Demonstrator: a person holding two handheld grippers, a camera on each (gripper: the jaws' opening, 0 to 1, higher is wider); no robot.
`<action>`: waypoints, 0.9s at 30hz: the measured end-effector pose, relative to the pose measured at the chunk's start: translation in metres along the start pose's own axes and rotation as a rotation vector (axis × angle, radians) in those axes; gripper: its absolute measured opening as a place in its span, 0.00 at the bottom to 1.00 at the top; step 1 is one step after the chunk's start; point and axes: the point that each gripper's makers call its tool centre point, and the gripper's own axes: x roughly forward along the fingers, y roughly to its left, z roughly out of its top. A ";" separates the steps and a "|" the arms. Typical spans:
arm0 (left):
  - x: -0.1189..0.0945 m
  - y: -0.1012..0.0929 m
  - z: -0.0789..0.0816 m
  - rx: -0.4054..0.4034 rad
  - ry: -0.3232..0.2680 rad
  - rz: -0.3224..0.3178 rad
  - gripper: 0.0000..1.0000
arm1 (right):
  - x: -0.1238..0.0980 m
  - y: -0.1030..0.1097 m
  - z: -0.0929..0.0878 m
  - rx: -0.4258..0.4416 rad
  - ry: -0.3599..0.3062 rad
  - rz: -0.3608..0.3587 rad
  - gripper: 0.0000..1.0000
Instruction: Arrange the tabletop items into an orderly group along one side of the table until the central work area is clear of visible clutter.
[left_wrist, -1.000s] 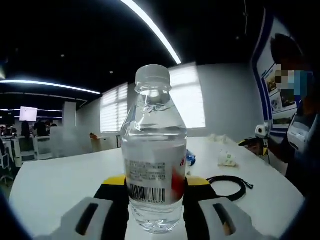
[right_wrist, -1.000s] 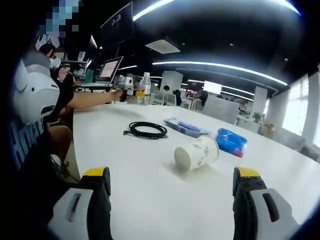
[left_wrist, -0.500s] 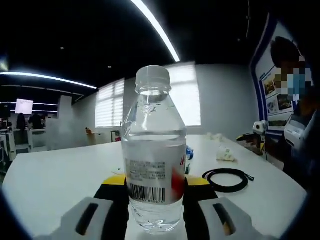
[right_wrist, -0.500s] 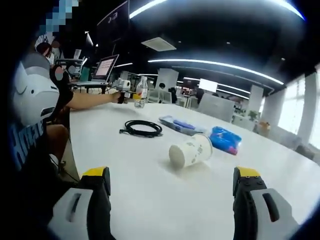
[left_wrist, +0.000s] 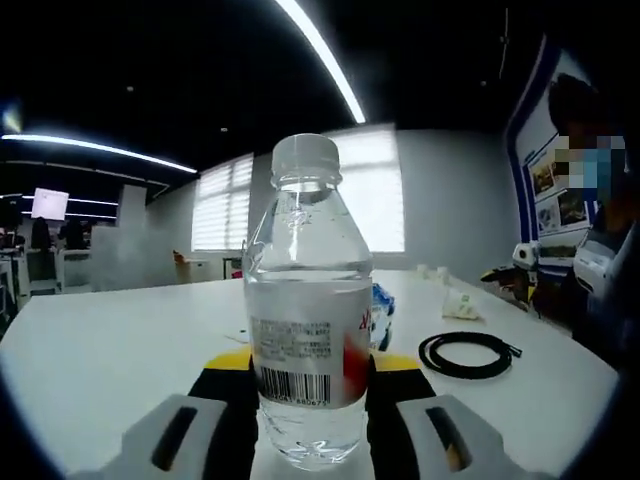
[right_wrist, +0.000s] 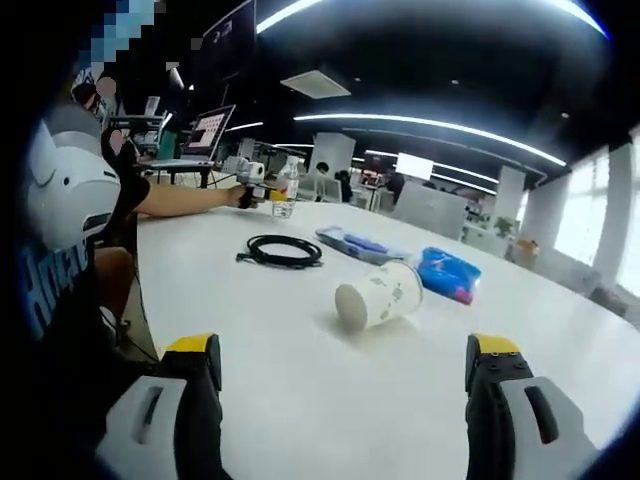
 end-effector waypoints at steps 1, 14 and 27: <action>0.001 0.001 -0.001 0.002 0.004 0.000 0.38 | 0.000 0.000 0.000 0.000 0.001 0.001 0.99; 0.005 0.018 -0.006 0.000 -0.011 0.021 0.38 | -0.002 -0.002 -0.004 0.004 0.009 -0.005 0.99; 0.010 0.009 -0.009 0.044 -0.008 0.019 0.39 | 0.000 -0.004 -0.007 0.006 0.012 -0.002 0.98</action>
